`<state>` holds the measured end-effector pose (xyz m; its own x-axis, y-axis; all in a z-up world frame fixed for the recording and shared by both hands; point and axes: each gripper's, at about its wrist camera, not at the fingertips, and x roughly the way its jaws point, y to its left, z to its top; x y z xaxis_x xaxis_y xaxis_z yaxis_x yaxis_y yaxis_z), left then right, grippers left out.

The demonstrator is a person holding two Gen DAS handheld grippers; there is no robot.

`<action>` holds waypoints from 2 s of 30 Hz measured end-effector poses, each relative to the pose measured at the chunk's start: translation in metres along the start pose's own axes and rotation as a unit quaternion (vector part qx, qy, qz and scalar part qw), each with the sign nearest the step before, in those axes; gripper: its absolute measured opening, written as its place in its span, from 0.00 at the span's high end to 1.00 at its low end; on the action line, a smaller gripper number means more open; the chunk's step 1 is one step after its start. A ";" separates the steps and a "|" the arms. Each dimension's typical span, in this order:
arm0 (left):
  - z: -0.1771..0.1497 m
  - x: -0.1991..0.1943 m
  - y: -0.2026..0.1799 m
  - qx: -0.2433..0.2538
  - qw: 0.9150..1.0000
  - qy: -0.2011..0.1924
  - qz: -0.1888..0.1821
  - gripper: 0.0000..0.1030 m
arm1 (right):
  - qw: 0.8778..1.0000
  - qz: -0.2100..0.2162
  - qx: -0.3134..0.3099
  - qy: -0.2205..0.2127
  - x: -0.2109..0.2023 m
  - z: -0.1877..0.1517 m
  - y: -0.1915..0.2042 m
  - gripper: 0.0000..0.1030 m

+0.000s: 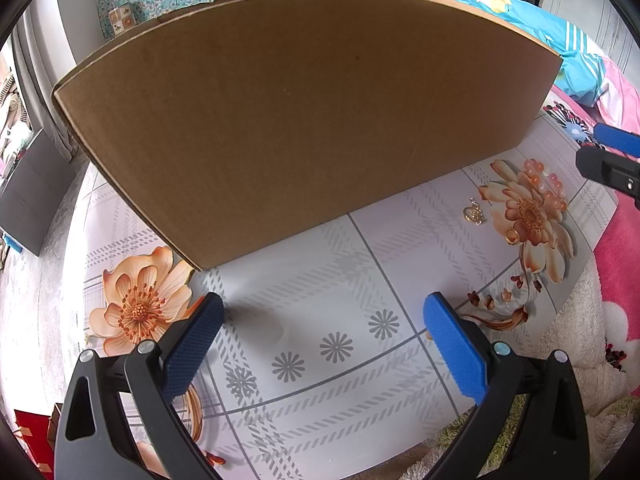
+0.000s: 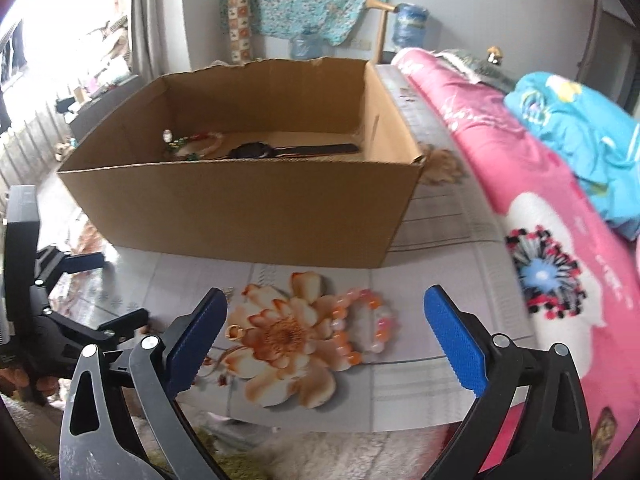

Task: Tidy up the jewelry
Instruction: 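Move both grippers toward the bracelet and the small gold charm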

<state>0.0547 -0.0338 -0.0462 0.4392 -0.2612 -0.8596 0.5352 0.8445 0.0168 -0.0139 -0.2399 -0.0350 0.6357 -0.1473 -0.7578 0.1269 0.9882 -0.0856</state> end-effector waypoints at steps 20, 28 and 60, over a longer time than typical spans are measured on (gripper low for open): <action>0.000 0.000 0.000 0.000 1.000 -0.001 0.000 0.05 | 0.999 0.011 -0.017 -0.042 -0.015 0.009 -0.010 0.08; 0.000 0.000 0.000 0.000 1.000 -0.001 0.000 0.05 | 0.999 0.019 -0.003 -0.040 -0.015 0.009 -0.010 0.08; 0.000 -0.001 -0.001 -0.001 1.000 -0.002 0.000 0.04 | 0.996 0.058 0.052 -0.047 -0.017 0.007 -0.025 0.08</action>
<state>0.0544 -0.0344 -0.0455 0.4419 -0.2622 -0.8579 0.5340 0.8453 0.0167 -0.0224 -0.2620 -0.0155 0.7191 -0.0404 -0.6938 0.1231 0.9899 0.0700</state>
